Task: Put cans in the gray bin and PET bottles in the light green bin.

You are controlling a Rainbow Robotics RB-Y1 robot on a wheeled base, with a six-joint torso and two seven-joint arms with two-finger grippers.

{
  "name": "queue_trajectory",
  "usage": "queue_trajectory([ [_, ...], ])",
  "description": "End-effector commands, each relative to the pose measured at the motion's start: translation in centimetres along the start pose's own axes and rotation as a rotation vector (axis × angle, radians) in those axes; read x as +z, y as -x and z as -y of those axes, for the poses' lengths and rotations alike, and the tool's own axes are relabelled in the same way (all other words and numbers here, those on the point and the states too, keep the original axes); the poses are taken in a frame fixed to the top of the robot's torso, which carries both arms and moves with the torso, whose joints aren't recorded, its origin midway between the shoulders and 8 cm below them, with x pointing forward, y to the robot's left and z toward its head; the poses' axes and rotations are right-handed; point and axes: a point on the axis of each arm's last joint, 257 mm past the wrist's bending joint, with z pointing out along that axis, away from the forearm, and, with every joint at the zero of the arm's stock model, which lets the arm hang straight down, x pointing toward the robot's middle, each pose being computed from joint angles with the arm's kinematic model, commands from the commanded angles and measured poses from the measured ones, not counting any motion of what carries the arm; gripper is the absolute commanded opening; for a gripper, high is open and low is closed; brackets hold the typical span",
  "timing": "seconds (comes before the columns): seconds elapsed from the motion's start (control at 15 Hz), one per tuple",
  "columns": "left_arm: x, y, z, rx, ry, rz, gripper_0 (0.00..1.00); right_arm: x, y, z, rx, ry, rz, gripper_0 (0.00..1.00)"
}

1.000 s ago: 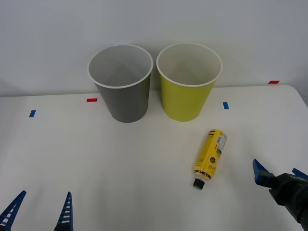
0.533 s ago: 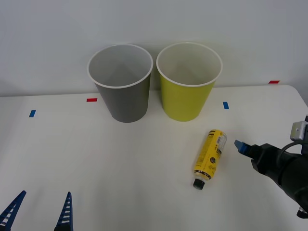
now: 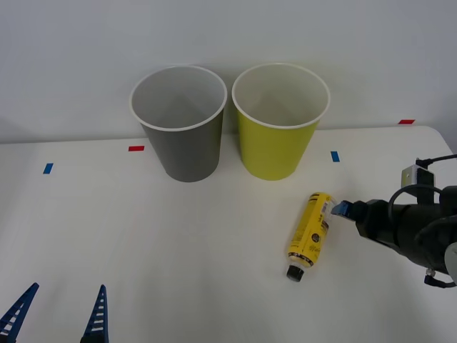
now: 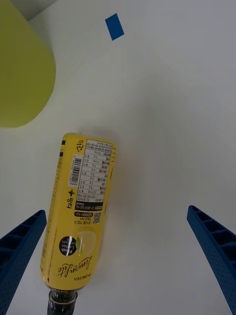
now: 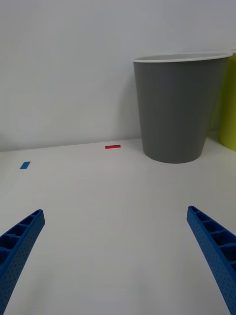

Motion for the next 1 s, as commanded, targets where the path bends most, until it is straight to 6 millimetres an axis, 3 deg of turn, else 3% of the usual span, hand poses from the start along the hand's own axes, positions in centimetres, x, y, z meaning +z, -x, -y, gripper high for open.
queue_trajectory([
  [0.07, 0.0, 0.0, 0.0, 0.000, 0.000, 0.000, 1.00, 1.6, 0.9, -0.4, 0.021, 0.020, -0.066, 1.00],
  [1.0, 0.0, 0.0, 0.0, 0.000, 0.000, 0.000, 1.00, 5.3, -0.2, -2.2, 0.082, -0.036, -0.216, 1.00],
])
